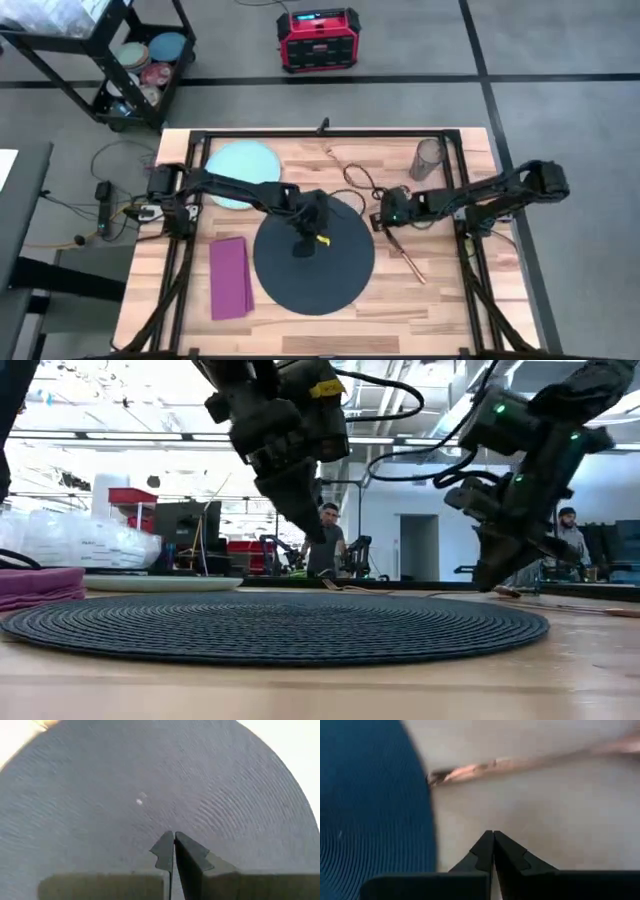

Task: Set table place
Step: Adjust the blue table mat on the table

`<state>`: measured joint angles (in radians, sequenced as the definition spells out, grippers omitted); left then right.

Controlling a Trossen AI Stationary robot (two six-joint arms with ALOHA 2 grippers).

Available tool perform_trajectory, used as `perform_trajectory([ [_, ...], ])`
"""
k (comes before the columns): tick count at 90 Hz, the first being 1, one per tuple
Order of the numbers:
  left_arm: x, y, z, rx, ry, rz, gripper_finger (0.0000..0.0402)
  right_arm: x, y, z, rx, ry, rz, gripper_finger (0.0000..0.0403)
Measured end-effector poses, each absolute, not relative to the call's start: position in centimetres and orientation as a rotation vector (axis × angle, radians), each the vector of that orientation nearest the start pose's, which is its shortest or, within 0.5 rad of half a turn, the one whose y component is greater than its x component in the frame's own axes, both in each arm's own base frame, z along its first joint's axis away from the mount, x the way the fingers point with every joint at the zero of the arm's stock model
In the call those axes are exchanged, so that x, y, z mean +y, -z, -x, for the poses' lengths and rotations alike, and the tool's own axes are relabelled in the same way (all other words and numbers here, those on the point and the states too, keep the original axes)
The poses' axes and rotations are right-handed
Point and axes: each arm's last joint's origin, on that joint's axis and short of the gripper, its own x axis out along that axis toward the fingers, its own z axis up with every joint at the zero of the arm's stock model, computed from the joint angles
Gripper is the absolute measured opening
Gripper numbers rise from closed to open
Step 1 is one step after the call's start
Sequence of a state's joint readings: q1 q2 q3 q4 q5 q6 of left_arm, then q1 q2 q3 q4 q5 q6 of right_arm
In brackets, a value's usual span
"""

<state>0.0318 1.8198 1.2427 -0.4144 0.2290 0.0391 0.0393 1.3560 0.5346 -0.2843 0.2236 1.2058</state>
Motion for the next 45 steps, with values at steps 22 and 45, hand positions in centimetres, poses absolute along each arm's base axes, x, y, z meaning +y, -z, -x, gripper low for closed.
perform_trajectory([
  [22,2.2,-20.2,-38.3,0.864,0.235,0.136,0.0,2.8,-13.7,-21.4,0.846,0.782,-0.944,0.0],
  [45,3.7,-19.3,-38.4,0.887,0.186,0.194,0.0,3.8,-13.7,-21.3,0.845,0.755,-0.935,0.0],
])
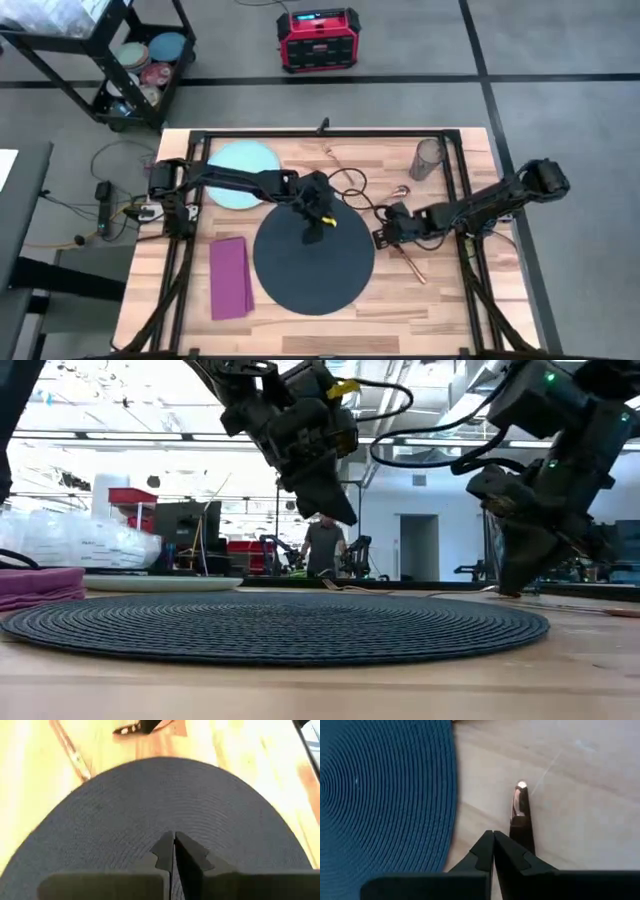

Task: Set table place
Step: Adjust the blue table mat on the table

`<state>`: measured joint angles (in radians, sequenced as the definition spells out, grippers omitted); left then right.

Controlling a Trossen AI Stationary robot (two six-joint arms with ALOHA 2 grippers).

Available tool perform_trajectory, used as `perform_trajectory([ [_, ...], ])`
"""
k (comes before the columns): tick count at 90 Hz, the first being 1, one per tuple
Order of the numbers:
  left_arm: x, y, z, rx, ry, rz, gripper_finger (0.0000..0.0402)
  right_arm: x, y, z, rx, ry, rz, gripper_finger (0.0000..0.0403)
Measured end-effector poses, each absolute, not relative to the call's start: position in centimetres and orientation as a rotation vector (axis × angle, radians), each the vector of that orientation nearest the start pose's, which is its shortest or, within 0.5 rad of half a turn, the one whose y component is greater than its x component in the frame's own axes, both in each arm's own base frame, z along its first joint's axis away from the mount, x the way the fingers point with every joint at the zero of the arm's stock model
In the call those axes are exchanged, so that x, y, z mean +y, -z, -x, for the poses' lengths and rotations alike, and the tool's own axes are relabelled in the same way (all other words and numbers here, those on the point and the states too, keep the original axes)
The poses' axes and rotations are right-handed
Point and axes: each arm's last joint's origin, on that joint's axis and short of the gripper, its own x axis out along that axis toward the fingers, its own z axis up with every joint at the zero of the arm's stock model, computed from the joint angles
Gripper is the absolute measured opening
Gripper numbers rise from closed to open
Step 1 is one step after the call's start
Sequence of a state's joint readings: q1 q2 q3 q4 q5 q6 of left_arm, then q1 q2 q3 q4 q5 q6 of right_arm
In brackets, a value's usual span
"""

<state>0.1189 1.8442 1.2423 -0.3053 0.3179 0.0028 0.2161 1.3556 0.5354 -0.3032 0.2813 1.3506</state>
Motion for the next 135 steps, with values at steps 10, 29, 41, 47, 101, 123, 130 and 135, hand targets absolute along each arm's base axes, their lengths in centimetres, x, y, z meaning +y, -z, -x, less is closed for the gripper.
perform_trajectory([
  [10,3.9,-17.2,-38.4,0.978,0.202,0.241,0.0,4.0,-13.7,-21.1,0.822,0.783,-0.934,0.0],
  [29,3.6,-16.2,-39.1,0.963,0.233,0.258,0.0,4.6,-13.8,-21.0,0.827,0.774,-0.941,0.0],
  [41,3.6,-17.1,-40.0,0.864,0.264,0.296,0.0,5.5,-13.9,-20.6,0.801,0.799,-0.963,0.0],
  [47,3.6,-18.0,-40.6,0.81,0.313,0.327,0.0,6.2,-14.2,-20.2,0.766,0.801,-0.98,0.0],
  [101,3.5,-18.2,-41.7,1.282,0.485,0.018,0.0,11.3,-19.0,-16.1,1.071,0.873,-0.803,0.0],
  [123,3.3,-12.9,-37.1,1.603,0.536,0.166,0.0,11.3,-19.0,-16.1,0.98,0.899,-0.821,0.0],
  [130,3.1,-12.0,-35.8,1.668,0.526,0.221,0.0,11.3,-19.0,-16.1,0.981,0.901,-0.821,0.0],
  [135,3.1,-12.0,-35.0,1.702,0.53,0.237,0.0,11.3,-19.0,-16.1,0.988,0.9,-0.824,0.0],
])
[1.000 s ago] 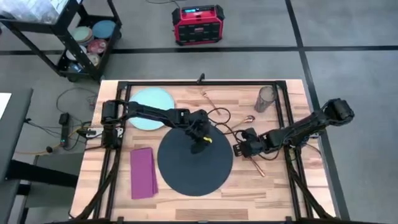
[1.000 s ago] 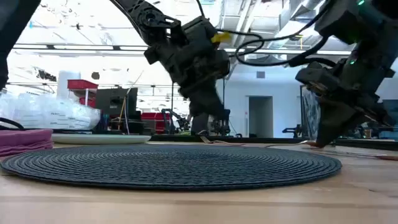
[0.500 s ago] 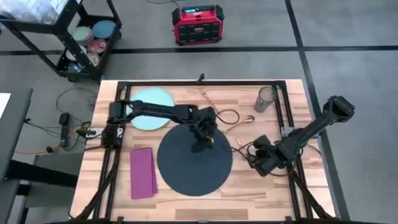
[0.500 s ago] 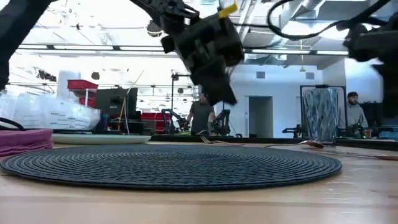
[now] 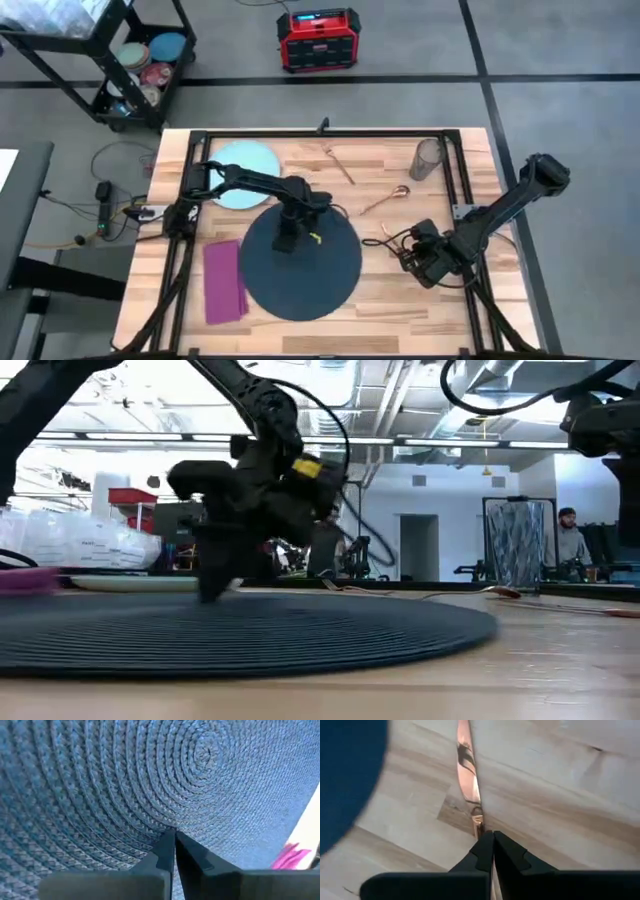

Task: Set table place
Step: Adjust the blue table mat on the table, then put the brown table knife on the blue table mat

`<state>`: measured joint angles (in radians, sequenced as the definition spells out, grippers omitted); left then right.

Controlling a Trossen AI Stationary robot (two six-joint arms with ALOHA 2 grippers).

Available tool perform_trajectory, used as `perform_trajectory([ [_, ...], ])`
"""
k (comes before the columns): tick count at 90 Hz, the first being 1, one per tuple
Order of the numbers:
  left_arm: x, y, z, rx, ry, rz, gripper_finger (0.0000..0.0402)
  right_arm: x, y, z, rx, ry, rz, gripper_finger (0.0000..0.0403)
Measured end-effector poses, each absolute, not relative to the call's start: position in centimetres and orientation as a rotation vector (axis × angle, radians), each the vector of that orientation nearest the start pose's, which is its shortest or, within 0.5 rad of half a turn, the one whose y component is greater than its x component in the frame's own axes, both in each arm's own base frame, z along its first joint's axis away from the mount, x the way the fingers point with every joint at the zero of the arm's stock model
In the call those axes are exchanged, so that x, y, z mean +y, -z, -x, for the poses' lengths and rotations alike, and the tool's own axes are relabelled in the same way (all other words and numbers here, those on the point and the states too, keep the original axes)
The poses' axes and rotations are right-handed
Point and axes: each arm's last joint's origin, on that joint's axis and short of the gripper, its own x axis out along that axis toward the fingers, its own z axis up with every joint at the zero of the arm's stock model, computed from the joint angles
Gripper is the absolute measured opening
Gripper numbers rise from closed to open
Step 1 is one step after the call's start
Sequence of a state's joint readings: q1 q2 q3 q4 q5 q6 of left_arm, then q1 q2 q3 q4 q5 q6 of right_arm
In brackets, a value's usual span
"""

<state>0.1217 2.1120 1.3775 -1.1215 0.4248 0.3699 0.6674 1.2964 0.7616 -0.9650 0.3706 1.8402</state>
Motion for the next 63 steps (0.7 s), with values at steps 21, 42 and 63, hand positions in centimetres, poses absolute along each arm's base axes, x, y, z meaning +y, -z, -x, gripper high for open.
perform_trajectory([
  [21,4.8,-16.8,-34.9,1.523,0.389,0.195,0.0,11.5,-19.0,-16.1,1.019,0.885,-0.846,0.0],
  [42,6.0,-21.4,-37.3,1.078,0.243,0.212,0.0,11.1,-18.3,-16.0,1.045,0.888,-0.816,0.0],
  [63,6.1,-21.6,-39.7,0.881,0.168,0.228,0.0,8.3,-14.7,-16.7,0.964,0.922,-0.9,0.0],
])
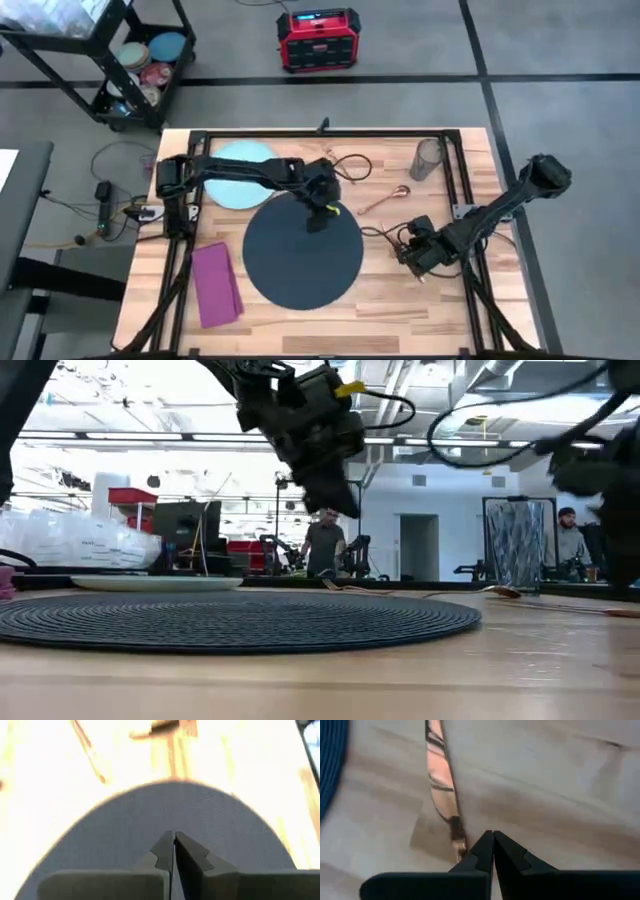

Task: Set table place
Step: Put the brown table knife on the blue table mat

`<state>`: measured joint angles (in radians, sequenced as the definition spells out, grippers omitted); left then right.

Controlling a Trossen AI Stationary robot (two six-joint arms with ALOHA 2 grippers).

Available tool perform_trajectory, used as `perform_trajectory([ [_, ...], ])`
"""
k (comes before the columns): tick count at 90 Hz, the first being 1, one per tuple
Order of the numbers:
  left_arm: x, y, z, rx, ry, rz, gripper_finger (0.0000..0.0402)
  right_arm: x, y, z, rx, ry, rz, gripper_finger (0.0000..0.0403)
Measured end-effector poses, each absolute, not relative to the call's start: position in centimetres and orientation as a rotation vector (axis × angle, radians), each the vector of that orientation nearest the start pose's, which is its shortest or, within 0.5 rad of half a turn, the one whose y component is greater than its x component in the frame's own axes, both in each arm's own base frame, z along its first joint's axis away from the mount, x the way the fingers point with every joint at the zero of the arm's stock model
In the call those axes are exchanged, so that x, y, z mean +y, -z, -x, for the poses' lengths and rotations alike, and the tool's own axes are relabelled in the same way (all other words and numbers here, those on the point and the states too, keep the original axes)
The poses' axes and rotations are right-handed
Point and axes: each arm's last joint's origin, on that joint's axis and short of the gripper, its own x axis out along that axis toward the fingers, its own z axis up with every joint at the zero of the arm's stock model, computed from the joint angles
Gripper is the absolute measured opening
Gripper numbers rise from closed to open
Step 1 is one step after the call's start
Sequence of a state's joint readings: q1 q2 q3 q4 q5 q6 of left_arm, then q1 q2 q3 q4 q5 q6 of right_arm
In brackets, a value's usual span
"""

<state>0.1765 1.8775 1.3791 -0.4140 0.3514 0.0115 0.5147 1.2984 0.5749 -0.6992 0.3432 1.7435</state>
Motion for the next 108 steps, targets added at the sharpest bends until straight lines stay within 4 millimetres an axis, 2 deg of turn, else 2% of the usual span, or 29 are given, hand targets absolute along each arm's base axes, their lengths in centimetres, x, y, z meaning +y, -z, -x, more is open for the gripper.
perform_trajectory([
  [27,6.2,-21.7,-40.3,0.821,0.156,0.228,0.0,4.7,-12.8,-18.3,0.882,0.859,-0.918,0.0],
  [48,6.2,-21.6,-40.2,0.836,0.157,0.23,0.0,4.0,-12.7,-18.8,0.878,0.808,-0.909,0.0],
  [65,6.2,-21.6,-40.2,0.837,0.162,0.231,0.0,4.7,-12.9,-19.2,0.86,0.737,-0.931,0.0],
  [91,6.2,-21.6,-40.2,0.837,0.162,0.231,0.0,6.3,-12.9,-18.7,0.849,0.711,-0.948,0.0],
  [108,6.2,-21.6,-40.2,0.837,0.161,0.231,0.0,8.2,-14.5,-18.7,0.81,0.732,-0.922,0.0],
])
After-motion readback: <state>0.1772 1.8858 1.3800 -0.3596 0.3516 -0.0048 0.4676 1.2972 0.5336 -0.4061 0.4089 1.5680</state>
